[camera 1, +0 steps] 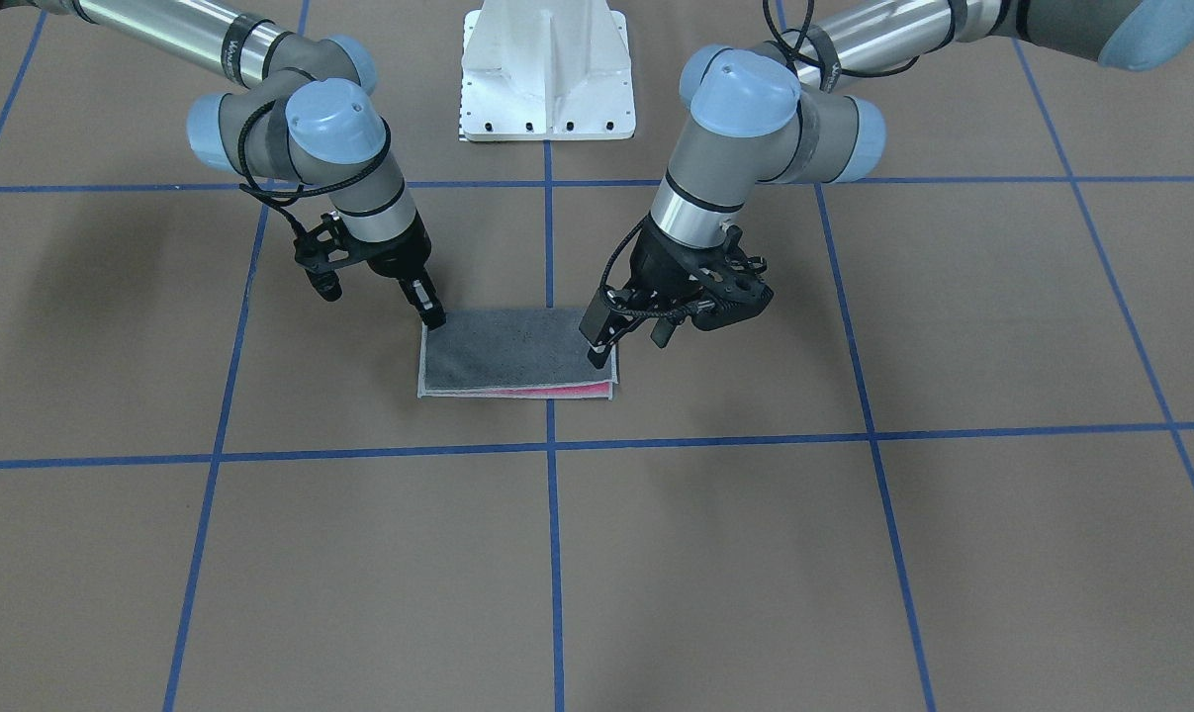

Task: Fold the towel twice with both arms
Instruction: 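Move the right gripper to the folded towel's end nearest it and grasp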

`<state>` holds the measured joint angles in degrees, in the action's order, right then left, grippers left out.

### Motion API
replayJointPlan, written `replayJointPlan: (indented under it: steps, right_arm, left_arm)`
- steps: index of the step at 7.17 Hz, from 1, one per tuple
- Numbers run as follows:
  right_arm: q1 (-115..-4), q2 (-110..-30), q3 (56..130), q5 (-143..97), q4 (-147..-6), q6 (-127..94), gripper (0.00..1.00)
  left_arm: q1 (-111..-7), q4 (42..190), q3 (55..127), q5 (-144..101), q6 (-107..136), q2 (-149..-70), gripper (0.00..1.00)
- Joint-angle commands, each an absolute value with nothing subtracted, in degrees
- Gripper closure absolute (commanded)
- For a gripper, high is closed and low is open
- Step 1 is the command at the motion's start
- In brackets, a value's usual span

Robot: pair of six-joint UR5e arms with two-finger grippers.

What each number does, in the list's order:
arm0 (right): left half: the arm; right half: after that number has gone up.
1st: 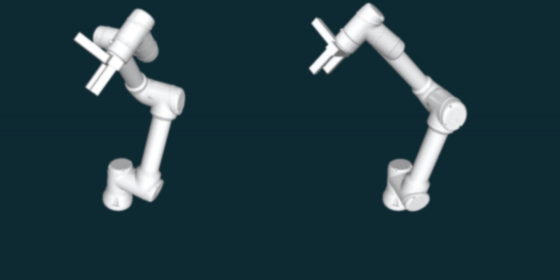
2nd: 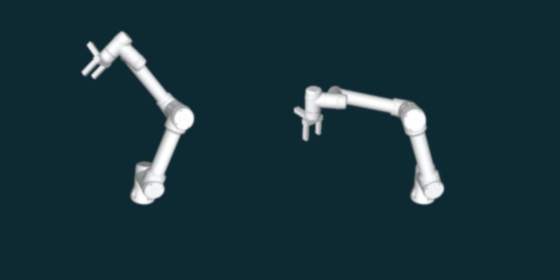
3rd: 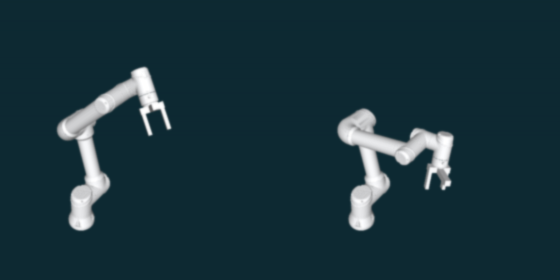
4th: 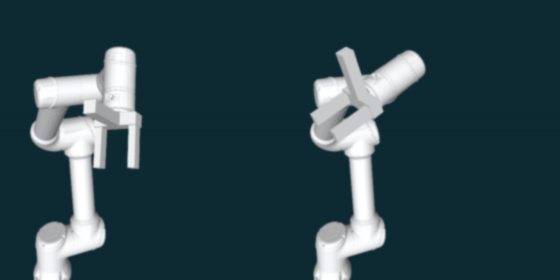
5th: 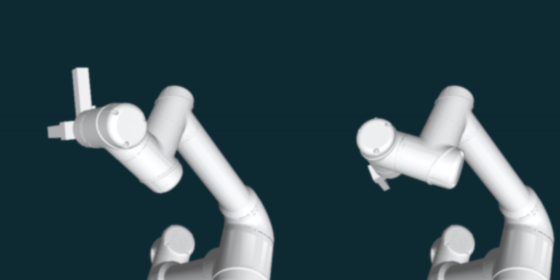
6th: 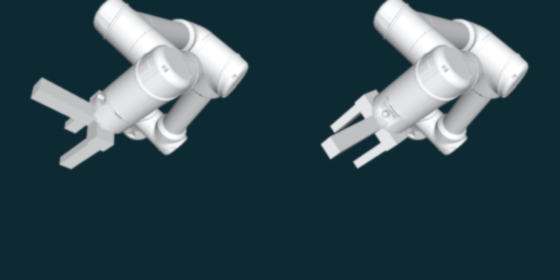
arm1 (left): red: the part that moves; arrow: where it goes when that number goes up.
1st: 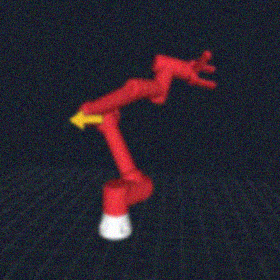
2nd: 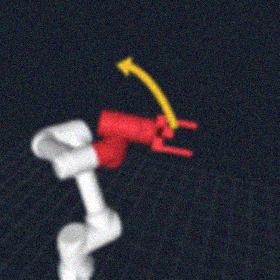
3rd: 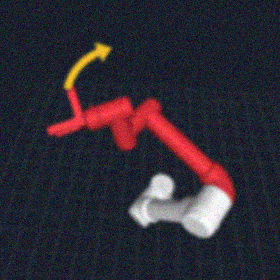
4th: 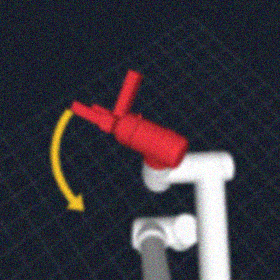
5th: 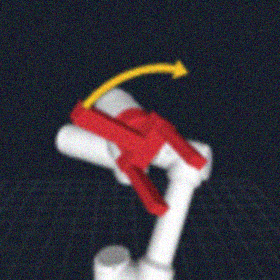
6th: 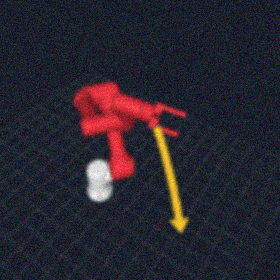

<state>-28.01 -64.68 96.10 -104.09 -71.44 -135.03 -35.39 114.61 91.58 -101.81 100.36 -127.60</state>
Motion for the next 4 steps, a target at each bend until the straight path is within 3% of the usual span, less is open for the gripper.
replayJointPlan:
  steps: [1, 4]
  right_arm:
    - [-27.95, -64.69, 96.33, -104.06, -71.37, -134.74, 1.00]
    - [-27.95, -64.95, 98.51, -104.24, -71.54, -133.59, 1.00]
  left_arm:
    - [-35.42, 114.61, 91.58, -101.78, 100.37, -127.62, 0.00]
    - [-35.42, 114.61, 91.76, -101.86, 100.46, -127.71, 0.00]
